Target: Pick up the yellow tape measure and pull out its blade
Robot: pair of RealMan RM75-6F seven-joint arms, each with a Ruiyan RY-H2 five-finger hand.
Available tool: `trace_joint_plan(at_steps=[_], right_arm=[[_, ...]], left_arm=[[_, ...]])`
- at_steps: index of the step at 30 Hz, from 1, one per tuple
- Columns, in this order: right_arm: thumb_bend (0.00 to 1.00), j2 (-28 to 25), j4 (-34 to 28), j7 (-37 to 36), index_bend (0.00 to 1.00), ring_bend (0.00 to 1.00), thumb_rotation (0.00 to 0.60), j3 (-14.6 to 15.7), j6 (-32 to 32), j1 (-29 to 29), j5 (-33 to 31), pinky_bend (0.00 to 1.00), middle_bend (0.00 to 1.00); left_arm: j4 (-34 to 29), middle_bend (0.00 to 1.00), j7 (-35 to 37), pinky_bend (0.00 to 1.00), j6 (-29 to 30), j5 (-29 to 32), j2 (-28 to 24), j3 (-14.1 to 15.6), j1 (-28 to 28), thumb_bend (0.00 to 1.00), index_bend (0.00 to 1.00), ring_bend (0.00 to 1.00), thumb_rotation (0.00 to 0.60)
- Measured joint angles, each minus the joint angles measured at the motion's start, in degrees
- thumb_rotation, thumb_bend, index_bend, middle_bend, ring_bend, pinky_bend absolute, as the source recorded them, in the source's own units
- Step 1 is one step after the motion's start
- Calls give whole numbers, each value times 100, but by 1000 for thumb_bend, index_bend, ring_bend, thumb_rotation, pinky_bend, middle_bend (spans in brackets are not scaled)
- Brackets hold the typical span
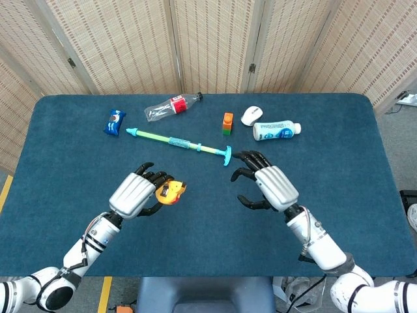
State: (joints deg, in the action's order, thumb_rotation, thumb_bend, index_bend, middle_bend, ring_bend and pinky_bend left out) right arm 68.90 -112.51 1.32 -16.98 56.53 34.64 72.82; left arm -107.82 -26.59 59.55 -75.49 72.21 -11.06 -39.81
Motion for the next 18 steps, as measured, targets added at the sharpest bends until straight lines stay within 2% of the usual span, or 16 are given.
trace_joint_plan(at_steps=[9,18], right_arm=[[369,530,214,245,419,47,600,-110,-346,579,-747,0,114],[369,770,289,501,425,46,600,-145,-475,962,-1271,0,114]], left_arm=[[-279,502,-402,177,106,194,194,44,-125,381,504,422,600],[-374,502,-569,168,164,358,269,86,-204,381,503,422,600]])
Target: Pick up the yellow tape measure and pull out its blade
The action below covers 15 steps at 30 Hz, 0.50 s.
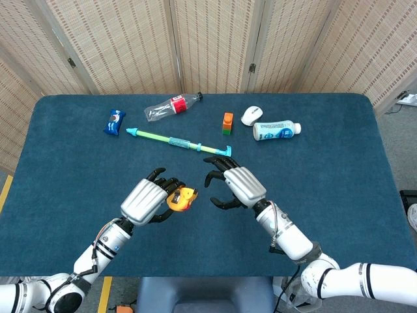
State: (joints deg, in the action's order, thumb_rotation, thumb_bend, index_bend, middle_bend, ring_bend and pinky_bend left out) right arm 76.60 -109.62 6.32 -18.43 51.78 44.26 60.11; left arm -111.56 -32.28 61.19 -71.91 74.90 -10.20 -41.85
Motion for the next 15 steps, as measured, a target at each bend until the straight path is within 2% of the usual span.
trace_joint_plan(at_steps=[15], right_arm=[[370,146,79,140,442,49,600,-20,-1,355,-494,0,115]], left_arm=[[-46,502,-76,162,42,82,47,56,-101,381,503,422,600]])
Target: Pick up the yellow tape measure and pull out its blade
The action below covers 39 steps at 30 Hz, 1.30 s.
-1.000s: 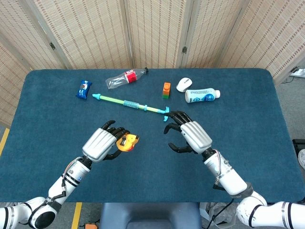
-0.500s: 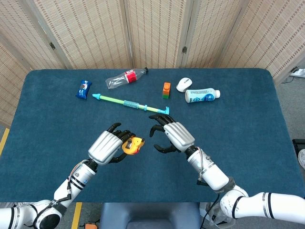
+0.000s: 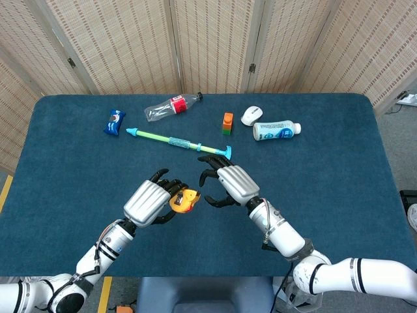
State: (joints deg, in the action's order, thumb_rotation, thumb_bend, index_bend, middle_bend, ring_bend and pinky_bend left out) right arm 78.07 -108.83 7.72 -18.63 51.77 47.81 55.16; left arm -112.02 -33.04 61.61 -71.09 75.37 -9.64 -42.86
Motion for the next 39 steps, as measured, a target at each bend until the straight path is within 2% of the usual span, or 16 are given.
trace_joint_plan(at_steps=[21,39], right_arm=[[369,234,206,30,469,51,600,64,-7,322,-249,0,124],[369,298,318,-17,576,73,600,129,23,400,-327,0,149]], left_arm=[[-52,502,-133,162,17,192,42,24,-143,381,502,422,600],[44,502,-96,162,48,302,27,64,-195,381,502,422,600]])
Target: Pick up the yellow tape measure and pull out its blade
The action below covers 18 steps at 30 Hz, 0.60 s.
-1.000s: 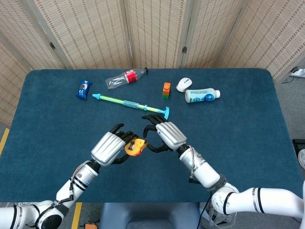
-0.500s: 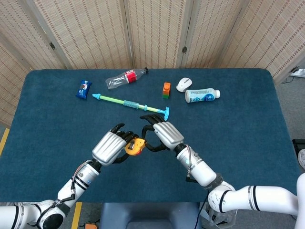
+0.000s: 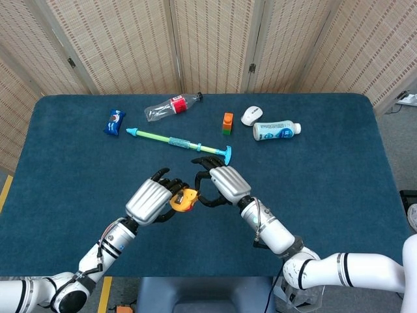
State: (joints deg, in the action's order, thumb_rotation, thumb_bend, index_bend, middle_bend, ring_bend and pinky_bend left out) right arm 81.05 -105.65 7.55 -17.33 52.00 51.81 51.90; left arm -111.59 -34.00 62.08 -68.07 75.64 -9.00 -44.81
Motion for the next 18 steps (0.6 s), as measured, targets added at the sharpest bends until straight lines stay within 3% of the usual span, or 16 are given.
trace_joint_plan(at_steps=[18], right_arm=[[369,-55,23,-78,625,87,600,10,29,0,-12,0,171]], left_arm=[[129,502,129,161,46,-15,-52,69,42,381,501,422,600]])
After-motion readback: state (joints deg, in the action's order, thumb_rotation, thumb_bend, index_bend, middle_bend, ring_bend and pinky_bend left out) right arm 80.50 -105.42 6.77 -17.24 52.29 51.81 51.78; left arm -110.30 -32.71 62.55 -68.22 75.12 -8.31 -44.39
